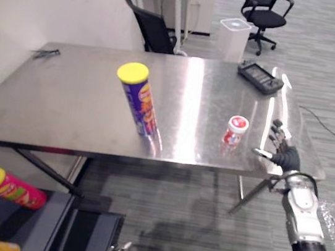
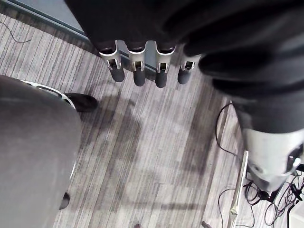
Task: Put the gum and the chips on the shelf.
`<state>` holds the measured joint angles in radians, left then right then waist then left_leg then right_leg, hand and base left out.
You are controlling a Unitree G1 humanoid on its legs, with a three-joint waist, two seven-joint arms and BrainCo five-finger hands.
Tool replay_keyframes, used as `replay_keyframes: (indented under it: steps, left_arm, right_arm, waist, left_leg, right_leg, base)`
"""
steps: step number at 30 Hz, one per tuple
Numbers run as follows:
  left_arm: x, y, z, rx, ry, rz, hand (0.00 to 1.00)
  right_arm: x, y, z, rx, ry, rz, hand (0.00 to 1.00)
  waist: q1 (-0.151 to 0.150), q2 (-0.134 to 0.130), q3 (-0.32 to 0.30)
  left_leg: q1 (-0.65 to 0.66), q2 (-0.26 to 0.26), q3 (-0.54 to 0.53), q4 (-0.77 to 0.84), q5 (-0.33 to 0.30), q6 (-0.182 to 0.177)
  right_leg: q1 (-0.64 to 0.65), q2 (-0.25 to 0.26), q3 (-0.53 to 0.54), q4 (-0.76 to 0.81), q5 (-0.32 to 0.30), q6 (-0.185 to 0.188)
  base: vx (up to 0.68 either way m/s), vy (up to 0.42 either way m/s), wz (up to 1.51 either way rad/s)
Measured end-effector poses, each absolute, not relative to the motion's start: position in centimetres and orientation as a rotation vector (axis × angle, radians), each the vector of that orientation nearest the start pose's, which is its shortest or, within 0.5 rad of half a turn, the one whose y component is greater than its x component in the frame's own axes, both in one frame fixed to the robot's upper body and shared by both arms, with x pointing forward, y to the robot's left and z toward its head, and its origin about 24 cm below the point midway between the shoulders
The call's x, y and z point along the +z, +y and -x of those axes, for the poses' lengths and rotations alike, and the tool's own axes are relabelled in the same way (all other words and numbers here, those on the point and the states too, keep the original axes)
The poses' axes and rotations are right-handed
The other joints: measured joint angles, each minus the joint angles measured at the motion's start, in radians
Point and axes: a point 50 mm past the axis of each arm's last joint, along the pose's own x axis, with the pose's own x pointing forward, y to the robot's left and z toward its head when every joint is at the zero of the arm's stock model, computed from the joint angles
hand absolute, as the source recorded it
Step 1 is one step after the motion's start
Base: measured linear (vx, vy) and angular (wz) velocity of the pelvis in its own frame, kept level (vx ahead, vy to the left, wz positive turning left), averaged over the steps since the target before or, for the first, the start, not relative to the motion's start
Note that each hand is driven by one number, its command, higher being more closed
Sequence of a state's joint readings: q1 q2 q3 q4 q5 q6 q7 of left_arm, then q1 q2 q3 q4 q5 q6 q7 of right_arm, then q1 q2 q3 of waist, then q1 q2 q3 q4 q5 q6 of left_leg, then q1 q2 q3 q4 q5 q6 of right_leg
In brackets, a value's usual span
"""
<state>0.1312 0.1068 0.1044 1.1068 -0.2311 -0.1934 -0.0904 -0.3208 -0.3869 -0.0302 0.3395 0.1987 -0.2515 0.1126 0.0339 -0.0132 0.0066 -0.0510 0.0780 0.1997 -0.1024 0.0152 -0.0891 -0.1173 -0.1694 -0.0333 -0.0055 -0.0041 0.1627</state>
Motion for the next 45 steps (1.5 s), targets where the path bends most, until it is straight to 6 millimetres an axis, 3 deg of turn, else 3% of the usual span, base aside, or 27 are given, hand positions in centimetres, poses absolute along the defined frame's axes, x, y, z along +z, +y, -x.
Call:
replay_keyframes:
  steps: [12, 29, 30, 45]
  left_arm:
    - [-15.8, 20.7, -8.7, 0.239, 0.976, 0.169, 0.0]
    - [-15.6, 20.8, -9.8, 0.225, 0.96, 0.156, 0.0]
    - [-15.6, 20.8, -9.8, 0.225, 0.96, 0.156, 0.0]
    - [-15.4, 20.7, -10.6, 0.222, 0.939, 0.152, 0.0]
  right_arm:
    - [10.7, -21.0, -33.7, 0.077, -0.226, 0.178, 0.0]
    - [10.5, -19.1, -34.8, 0.095, -0.206, 0.096, 0.0]
    - [10.5, -18.9, -34.9, 0.099, -0.207, 0.09, 1.0]
    - [10.9, -17.4, -35.2, 0.121, -0.222, 0.072, 1.0]
  waist:
    - [0.012, -0.007, 0.04]
    - [0.03, -0.01, 0.079]
    - [0.031, -0.01, 0.08]
    - [0.047, -0.018, 0.105]
  left_leg:
    - [-0.002, -0.001, -0.019, 0.0, 0.0, 0.0]
    - [-0.004, -0.002, -0.022, -0.002, 0.007, 0.001]
    - [-0.004, -0.001, -0.025, -0.002, 0.007, 0.0]
    - [-0.004, -0.001, -0.023, -0.002, 0.007, 0.0]
  right_leg:
    - [0.025, 0.0, -0.025, -0.029, 0.016, -0.006]
    - [0.029, -0.001, -0.03, -0.039, 0.017, -0.006]
    - [0.035, -0.001, -0.036, -0.045, 0.017, -0.005]
    - [0.036, -0.001, -0.037, -0.046, 0.019, -0.004]
  base:
    - [0.02, -0.006, 0.05]
    - [0.0, -0.001, 0.0]
    - [0.01, -0.014, 0.06]
    - [0.0, -0.001, 0.0]
